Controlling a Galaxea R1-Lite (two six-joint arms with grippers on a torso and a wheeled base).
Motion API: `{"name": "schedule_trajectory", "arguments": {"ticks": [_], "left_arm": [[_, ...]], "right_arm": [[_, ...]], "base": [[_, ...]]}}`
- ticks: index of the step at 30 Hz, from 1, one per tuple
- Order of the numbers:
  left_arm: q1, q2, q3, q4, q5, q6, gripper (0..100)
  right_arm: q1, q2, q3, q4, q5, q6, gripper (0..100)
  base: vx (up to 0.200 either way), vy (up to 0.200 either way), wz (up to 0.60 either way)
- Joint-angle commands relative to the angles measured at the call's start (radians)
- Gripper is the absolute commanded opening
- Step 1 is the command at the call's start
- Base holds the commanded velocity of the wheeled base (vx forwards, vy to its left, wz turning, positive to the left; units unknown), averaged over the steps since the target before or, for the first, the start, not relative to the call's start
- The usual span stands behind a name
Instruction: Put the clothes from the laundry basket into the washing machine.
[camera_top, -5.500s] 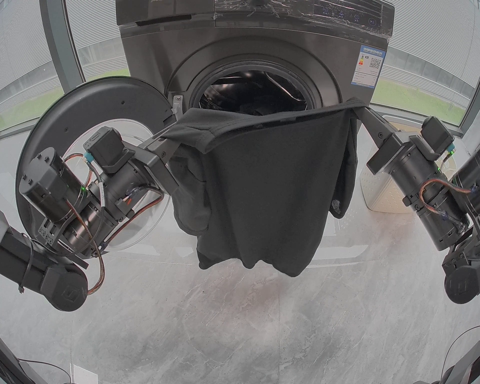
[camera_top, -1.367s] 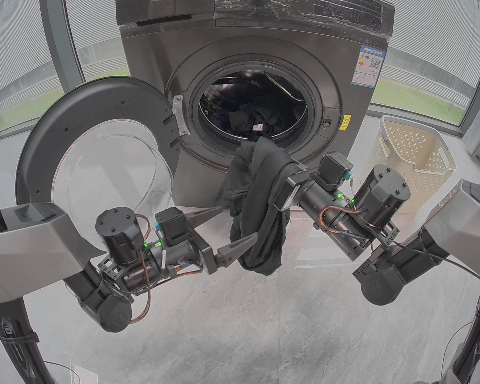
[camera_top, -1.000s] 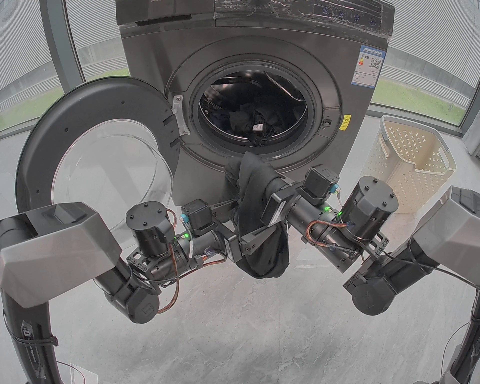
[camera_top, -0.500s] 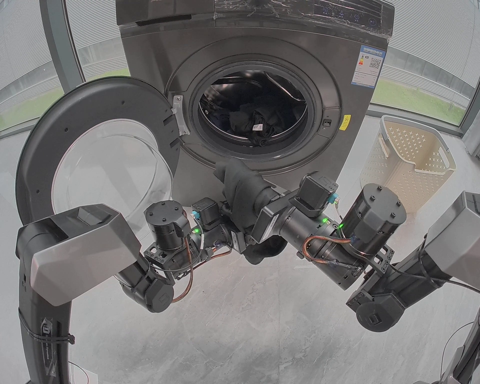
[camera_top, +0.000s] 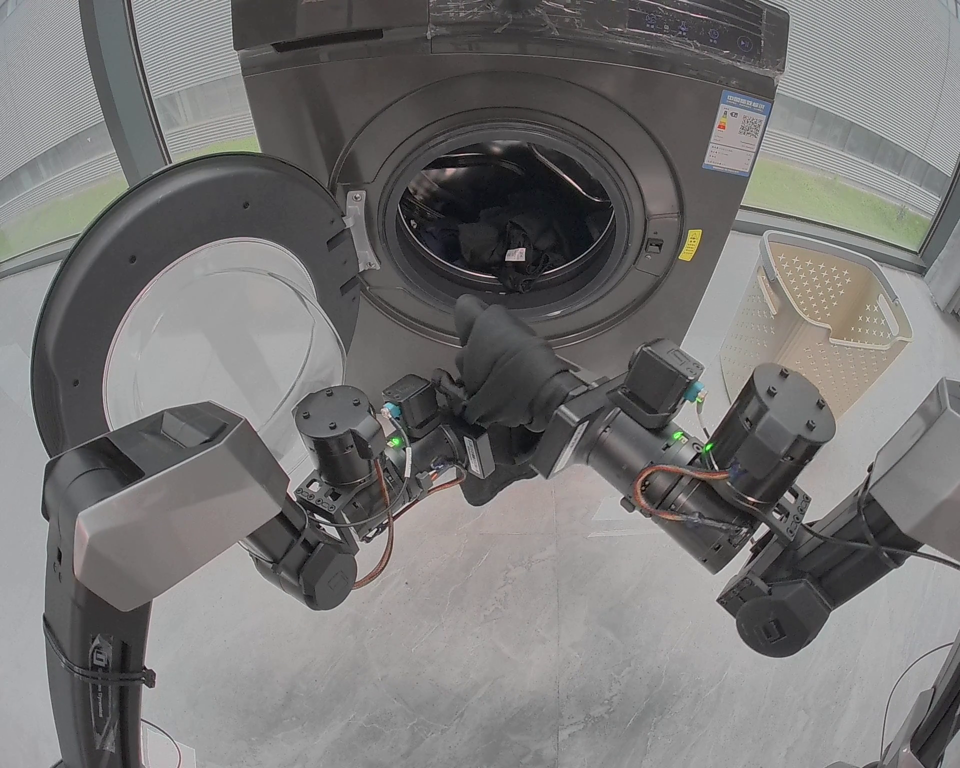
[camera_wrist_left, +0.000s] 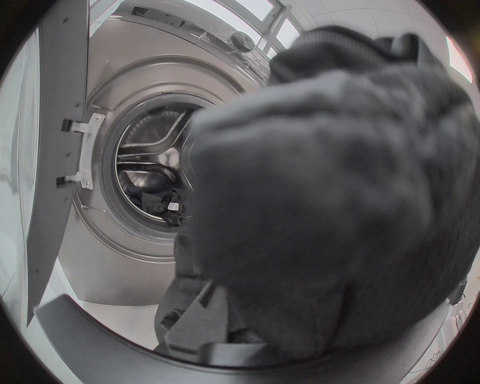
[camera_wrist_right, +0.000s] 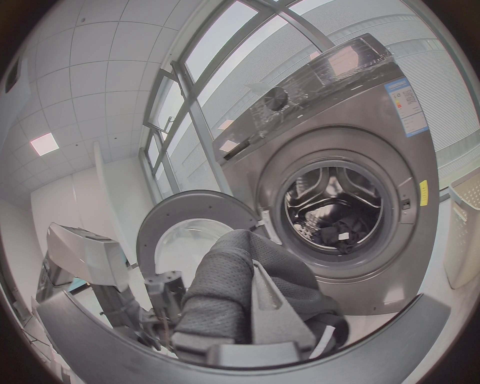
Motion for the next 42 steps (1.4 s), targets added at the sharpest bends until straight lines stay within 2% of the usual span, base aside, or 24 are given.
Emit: {"name": "schedule_trajectory", "arguments": {"ticks": [1, 2, 8, 12, 13, 16, 17, 21, 24, 27, 30, 33, 36, 37, 38, 39, 42], "left_arm": [[0.002, -0.056, 0.021, -0.004, 0.011, -0.005, 0], [0.002, -0.093, 0.066, -0.007, 0.028, -0.005, 0], [-0.005, -0.206, 0.188, -0.01, 0.063, -0.009, 0], [-0.007, -0.263, 0.242, -0.013, 0.073, -0.035, 0], [-0.007, -0.271, 0.253, -0.014, 0.074, -0.041, 0], [-0.007, -0.289, 0.277, -0.034, 0.094, -0.06, 0], [-0.008, -0.315, 0.343, -0.085, 0.105, -0.075, 0], [-0.01, -0.337, 0.402, -0.11, 0.103, -0.061, 0], [-0.019, -0.401, 0.524, -0.11, 0.102, -0.052, 0], [-0.019, -0.45, 0.586, -0.11, 0.096, -0.052, 0], [-0.018, -0.453, 0.592, -0.11, 0.094, -0.047, 0], [-0.022, -0.438, 0.606, -0.11, 0.096, -0.018, 0], [-0.019, -0.413, 0.616, -0.11, 0.096, 0.006, 0], [-0.019, -0.413, 0.616, -0.11, 0.096, 0.006, 0], [-0.018, -0.407, 0.624, -0.11, 0.094, 0.026, 0], [-0.018, -0.406, 0.623, -0.11, 0.093, 0.034, 0], [-0.024, -0.395, 0.619, -0.11, 0.094, 0.038, 0]], "right_arm": [[-0.061, -0.011, 0.037, 0.003, 0.002, 0.006, 0], [-0.087, -0.001, 0.046, -0.003, 0.005, 0.018, 0], [-0.104, 0.081, 0.028, -0.014, 0.011, 0.034, 0], [-0.089, 0.103, 0.011, -0.045, 0.011, 0.035, 0], [-0.087, 0.103, 0.012, -0.046, 0.011, 0.035, 100], [-0.084, 0.091, 0.045, -0.046, 0.011, 0.037, 100], [-0.077, 0.04, 0.181, -0.045, 0.028, 0.02, 100], [-0.068, 0.0, 0.285, -0.046, 0.062, 0.009, 100], [-0.052, -0.074, 0.47, -0.046, 0.108, -0.006, 100], [-0.048, -0.118, 0.554, -0.045, 0.131, -0.022, 100], [-0.049, -0.124, 0.575, -0.045, 0.135, -0.042, 100], [-0.08, -0.118, 0.591, -0.042, 0.112, -0.045, 100], [-0.117, -0.115, 0.6, -0.043, 0.109, -0.043, 100], [-0.117, -0.115, 0.6, -0.043, 0.109, -0.043, 100], [-0.13, -0.115, 0.603, -0.045, 0.108, -0.043, 100], [-0.135, -0.115, 0.598, -0.045, 0.108, -0.043, 100], [-0.147, -0.113, 0.595, -0.045, 0.108, -0.04, 100]], "base": [[0.0, 0.0, 0.0], [0.0, 0.0, 0.0], [0.0, 0.0, 0.0], [0.0, 0.0, 0.0], [0.0, 0.0, 0.0], [0.0, 0.0, 0.0], [0.0, 0.0, 0.0], [0.0, 0.0, 0.0], [0.0, 0.0, 0.0], [0.0, 0.0, 0.0], [0.0, 0.0, 0.0], [0.0, 0.0, 0.0], [0.0, 0.0, 0.0], [0.0, 0.0, 0.0], [0.0, 0.0, 0.0], [0.2, 0.0, 0.0], [0.2, 0.0, 0.0]]}}
